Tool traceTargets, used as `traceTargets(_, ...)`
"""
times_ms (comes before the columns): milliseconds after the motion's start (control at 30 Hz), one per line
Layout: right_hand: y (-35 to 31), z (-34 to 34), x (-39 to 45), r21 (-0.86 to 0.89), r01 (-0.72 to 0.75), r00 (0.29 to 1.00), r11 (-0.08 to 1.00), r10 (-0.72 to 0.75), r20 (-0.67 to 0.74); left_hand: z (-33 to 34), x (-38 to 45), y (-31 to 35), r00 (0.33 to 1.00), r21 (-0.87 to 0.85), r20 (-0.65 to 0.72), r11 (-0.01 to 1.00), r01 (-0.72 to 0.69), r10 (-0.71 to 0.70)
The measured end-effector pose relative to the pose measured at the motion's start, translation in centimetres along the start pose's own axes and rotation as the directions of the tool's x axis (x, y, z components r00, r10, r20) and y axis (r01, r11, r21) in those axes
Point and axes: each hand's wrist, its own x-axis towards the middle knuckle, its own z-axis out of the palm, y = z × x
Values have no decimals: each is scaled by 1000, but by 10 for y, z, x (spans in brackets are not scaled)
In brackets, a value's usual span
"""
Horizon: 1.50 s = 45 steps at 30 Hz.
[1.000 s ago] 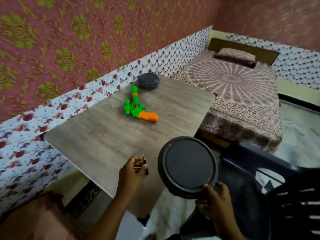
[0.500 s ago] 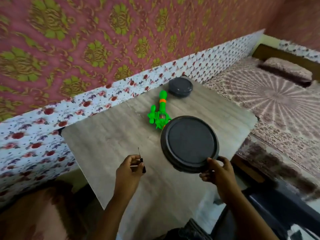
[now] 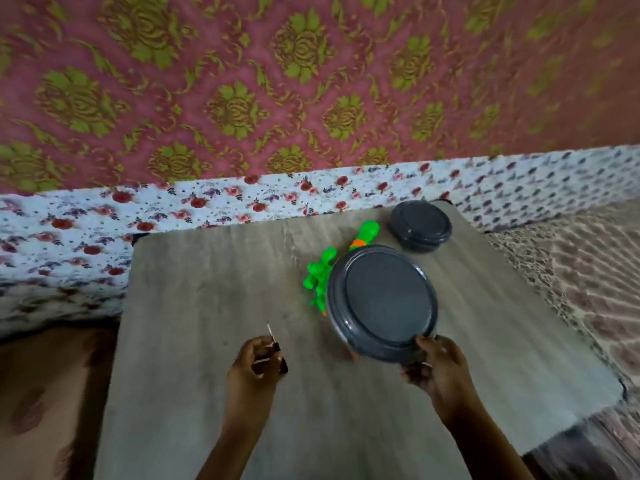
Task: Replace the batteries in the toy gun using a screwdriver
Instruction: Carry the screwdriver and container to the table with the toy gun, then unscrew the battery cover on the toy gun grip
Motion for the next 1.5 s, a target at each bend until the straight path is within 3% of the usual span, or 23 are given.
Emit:
traceTargets(200,-30,-92,43,-62,-44,986,997,53,156,109,-35,10,997,-198,-54,979,42,-53)
traceTargets(433,-35,-184,78,-74,-141,987,987,146,73,188,-57,30,1000,-148,9,989,-12,14)
traceTargets(833,-46,-218,121,-22,-135,989,991,134,-61,192,-71,37,998,-133,-50,990,-40,34)
traceTargets(1000,-42,-218,117,-82,-151,988,985,151,-1,183,-71,39,996,-134,-79,990,-51,41)
traceTargets(1200,-4,-204,83,-275,-295,920,915,350,179,171,-66,26,994,-130,-110,991,-18,4)
traceTargets(1333,8,-158,62,-355,-166,881,920,300,366,162,-63,19,991,-95,-133,995,-9,-3)
traceTargets(1500,10,-79,85,-355,145,844,923,72,532,140,-38,-4,979,177,-186,983,-53,86)
